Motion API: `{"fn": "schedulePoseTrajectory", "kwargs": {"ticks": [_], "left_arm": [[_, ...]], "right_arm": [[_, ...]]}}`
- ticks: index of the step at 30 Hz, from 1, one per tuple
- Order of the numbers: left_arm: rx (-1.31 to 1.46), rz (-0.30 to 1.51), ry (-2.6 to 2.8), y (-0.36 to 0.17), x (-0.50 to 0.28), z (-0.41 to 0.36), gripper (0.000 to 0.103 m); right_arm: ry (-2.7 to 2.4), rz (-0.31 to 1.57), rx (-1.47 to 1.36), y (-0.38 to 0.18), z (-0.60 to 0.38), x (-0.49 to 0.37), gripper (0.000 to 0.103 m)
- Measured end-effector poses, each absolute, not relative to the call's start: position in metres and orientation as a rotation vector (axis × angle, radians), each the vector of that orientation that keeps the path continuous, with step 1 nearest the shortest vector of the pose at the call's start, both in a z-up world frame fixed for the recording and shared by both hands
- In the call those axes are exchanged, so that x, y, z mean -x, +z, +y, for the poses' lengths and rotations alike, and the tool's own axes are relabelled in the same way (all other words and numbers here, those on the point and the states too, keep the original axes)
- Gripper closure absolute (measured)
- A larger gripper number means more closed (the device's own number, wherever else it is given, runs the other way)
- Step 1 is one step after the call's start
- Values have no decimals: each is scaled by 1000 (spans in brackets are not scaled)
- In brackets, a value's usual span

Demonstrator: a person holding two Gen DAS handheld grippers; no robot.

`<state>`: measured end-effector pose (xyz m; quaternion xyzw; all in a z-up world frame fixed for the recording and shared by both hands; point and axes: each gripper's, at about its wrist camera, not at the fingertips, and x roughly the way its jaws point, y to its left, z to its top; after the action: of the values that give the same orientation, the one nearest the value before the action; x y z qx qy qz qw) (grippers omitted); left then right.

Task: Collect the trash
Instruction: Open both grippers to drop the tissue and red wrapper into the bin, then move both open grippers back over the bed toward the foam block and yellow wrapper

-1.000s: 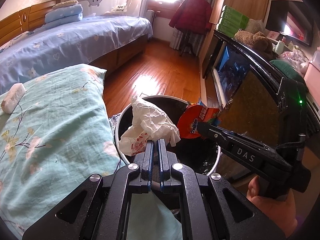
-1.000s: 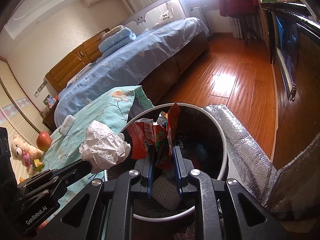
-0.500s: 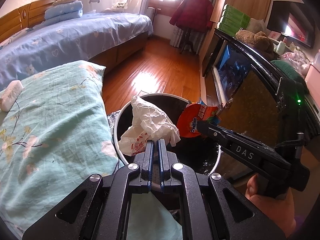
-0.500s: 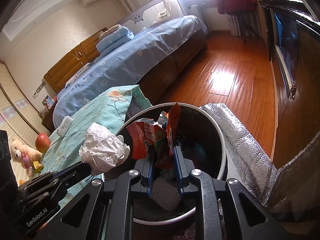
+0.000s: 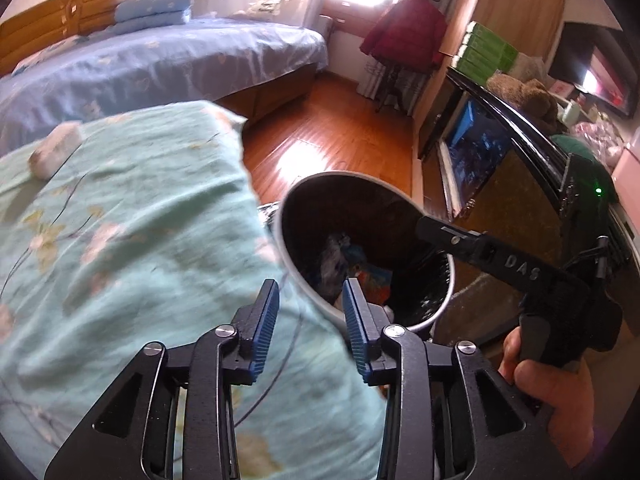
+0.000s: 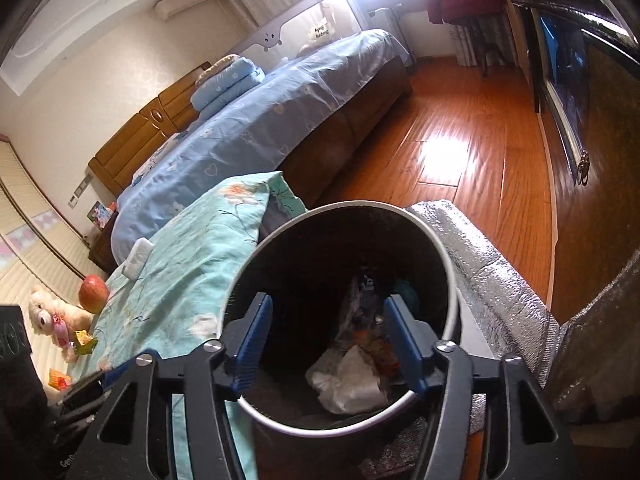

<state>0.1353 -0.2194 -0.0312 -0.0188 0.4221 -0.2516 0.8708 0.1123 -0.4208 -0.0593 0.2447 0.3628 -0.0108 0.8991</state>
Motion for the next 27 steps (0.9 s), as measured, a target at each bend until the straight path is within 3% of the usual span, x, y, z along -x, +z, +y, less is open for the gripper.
{"fn": "schedulePoseTrajectory", "kwargs": {"ticks": [2,5,8,10,27], "left_arm": [[57,882,-506,-32,-133,-208,65],[77,878,-460,-35,-127,-185,59],[99,866,-395,-37,-122,-160,41],[127,863,-363,-39,-121,-143,41],[243,851,-112,-55,-103,-18,36]], "right_arm": [[-12,746,-505,-57,-413,-111,40],[12,741,-499,-54,-398,-111,31],[38,739,-495,-53,-383,-111,20],[61,743,-492,-54,-370,-111,12],[235,795,-365,-52,-259,-130,7]]}}
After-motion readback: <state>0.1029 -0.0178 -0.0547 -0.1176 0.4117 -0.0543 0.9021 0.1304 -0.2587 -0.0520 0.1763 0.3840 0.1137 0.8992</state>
